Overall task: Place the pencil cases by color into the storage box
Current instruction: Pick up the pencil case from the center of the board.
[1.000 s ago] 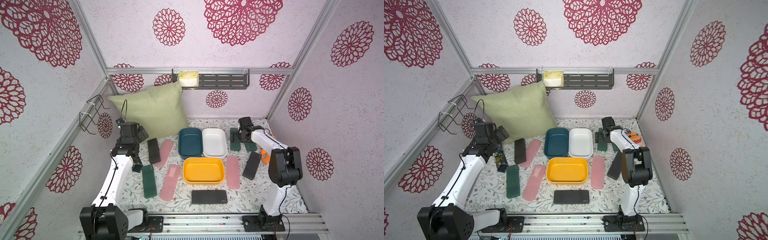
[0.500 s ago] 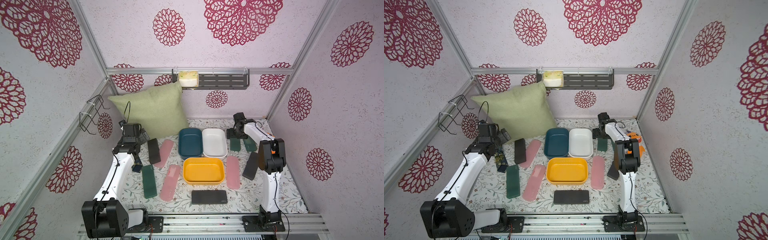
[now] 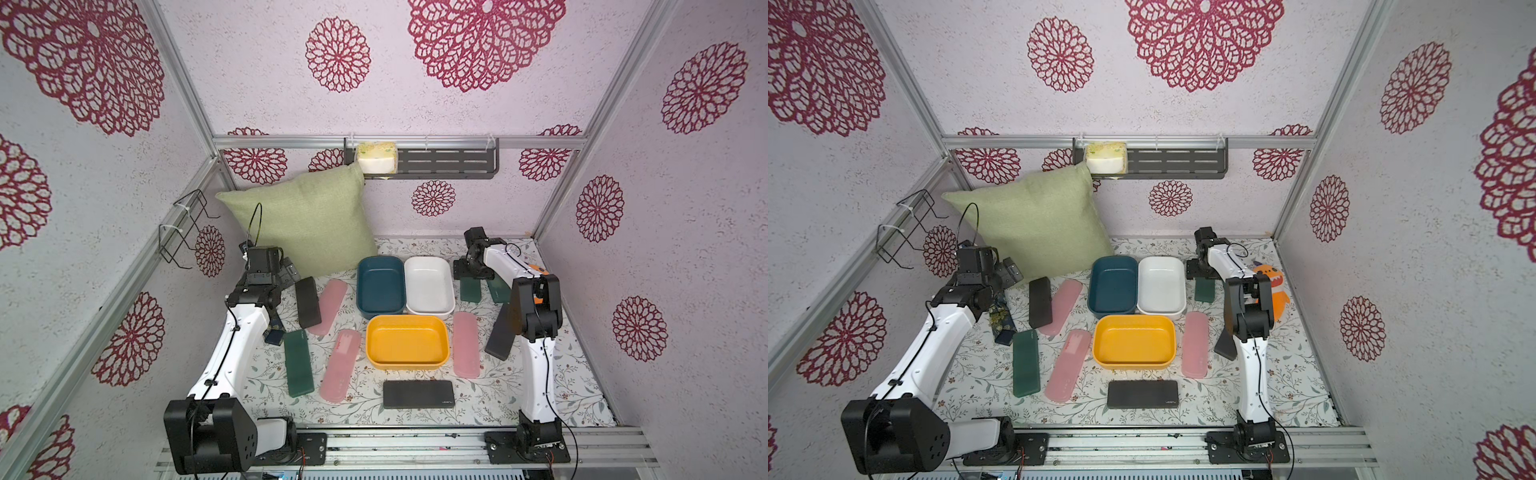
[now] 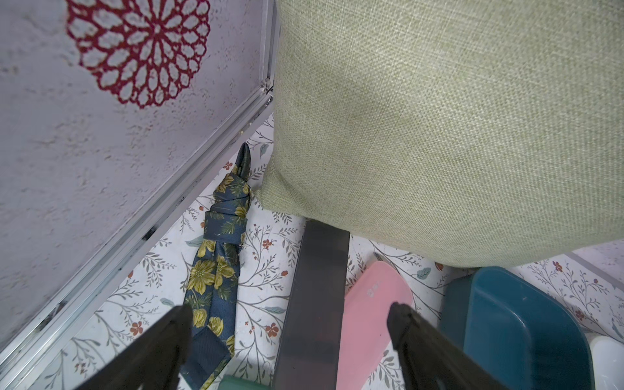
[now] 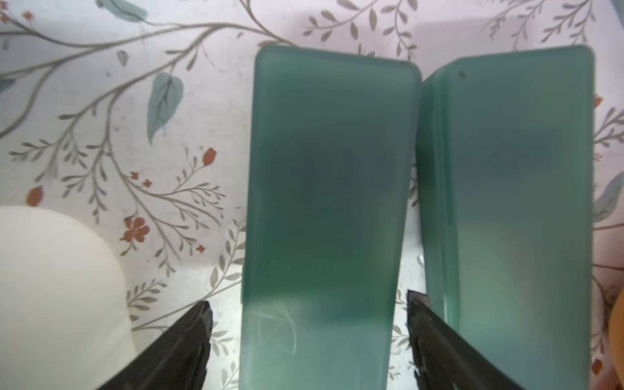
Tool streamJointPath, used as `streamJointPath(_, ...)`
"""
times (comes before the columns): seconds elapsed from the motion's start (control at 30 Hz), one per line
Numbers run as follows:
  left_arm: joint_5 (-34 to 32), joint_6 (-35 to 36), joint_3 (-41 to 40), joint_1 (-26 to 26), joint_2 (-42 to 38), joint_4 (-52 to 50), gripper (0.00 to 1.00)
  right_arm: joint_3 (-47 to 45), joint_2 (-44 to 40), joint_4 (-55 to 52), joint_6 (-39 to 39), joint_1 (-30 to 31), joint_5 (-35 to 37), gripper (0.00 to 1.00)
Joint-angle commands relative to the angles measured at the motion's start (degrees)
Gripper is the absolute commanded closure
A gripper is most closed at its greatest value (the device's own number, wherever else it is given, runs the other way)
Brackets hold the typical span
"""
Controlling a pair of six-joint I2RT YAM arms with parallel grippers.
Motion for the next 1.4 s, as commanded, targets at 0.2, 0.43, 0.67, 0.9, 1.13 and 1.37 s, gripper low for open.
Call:
streamJointPath(0.2, -0.8, 1.0, 1.2, -0.2, 1.4, -0.6, 0.03, 1.2, 0.5, 0.9, 2.5, -1.2, 0.1, 0.06)
streamJointPath(0.43, -1.0, 1.4, 1.4, -0.2, 1.9, -0.6, 0.03, 1.2, 1.9, 3.2, 4.4, -1.1, -0.9, 0.09)
streamJointPath(0.67, -1.4, 1.7, 1.6, -0.3, 2.6, -0.6, 0.03, 1.5, 2.6, 5.0, 6.5, -1.2, -1.1, 0.13)
streamJointPath(0.9, -0.9, 1.7, 2.0, -0.3, 3.6, -0.7, 0.03, 1.7, 3.6, 5.7, 7.7, -1.2, -1.2, 0.18)
streamJointPath(1.13, -0.8, 1.7, 1.8, -0.4, 3.2, -0.7, 0.03, 1.6, 4.1, 5.4, 7.7, -1.2, -1.2, 0.40)
streamJointPath(1.37, -1.4, 1.6, 1.5, -0.7, 2.0, -0.6, 0.03, -0.3, 1.1, 6.6, 6.6, -1.1, -1.3, 0.50)
